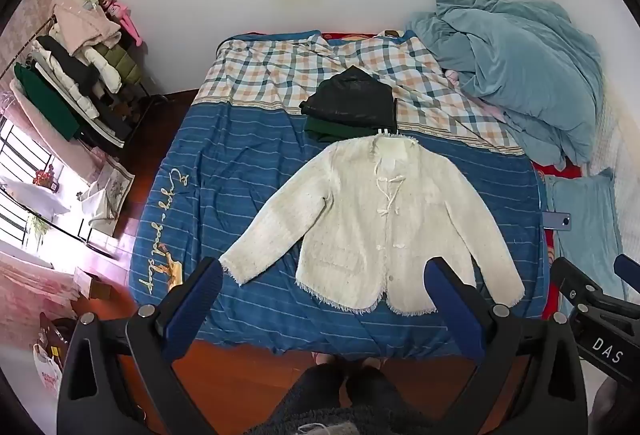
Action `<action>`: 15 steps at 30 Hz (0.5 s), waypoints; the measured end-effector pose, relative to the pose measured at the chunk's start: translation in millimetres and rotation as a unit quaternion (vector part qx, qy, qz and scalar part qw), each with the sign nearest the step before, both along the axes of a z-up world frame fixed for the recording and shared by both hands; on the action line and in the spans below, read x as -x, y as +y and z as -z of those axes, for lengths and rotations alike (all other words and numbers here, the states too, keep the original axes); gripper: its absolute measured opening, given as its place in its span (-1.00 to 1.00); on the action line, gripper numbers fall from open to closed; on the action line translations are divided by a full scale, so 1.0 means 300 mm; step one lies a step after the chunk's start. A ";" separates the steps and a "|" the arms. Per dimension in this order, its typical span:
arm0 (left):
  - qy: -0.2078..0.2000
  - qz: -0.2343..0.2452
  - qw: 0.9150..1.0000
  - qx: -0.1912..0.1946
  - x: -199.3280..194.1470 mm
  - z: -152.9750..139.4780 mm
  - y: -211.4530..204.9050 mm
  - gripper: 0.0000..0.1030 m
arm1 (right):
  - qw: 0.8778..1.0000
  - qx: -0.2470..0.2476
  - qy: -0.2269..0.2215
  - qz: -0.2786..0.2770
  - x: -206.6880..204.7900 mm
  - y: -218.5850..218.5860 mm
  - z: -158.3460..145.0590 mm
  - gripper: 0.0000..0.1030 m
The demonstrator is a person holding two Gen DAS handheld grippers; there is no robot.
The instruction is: Fold large clothes
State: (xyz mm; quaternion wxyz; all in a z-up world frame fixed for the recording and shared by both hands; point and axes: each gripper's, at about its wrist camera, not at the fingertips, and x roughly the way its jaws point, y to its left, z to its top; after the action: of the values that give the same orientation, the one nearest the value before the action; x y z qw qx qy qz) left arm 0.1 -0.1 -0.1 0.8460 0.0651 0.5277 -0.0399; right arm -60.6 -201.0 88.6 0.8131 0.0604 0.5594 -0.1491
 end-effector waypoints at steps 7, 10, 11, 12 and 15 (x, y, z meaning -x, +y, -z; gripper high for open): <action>-0.001 0.002 1.000 0.006 -0.002 0.004 -0.002 1.00 | 1.000 0.001 0.002 -0.001 0.003 0.001 -0.003 1.00; 0.000 0.005 1.000 0.007 0.004 0.010 -0.014 1.00 | 1.000 0.004 0.001 0.000 0.001 0.002 -0.005 1.00; 0.000 0.006 1.000 0.008 0.009 0.014 -0.018 1.00 | 1.000 0.005 0.000 0.000 0.000 0.002 -0.006 1.00; -0.001 0.005 1.000 0.008 0.009 0.016 -0.020 1.00 | 1.000 0.007 -0.001 0.000 0.000 0.002 -0.008 1.00; -0.002 0.006 1.000 0.008 0.012 0.006 -0.022 1.00 | 1.000 0.012 -0.005 0.001 0.014 0.004 -0.021 1.00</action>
State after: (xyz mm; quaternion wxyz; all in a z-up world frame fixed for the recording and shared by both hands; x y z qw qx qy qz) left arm -3.6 -6.9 -1.8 0.8474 0.0612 0.5252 -0.0490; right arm -64.9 -199.9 95.0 0.8163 0.0513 0.5538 -0.1563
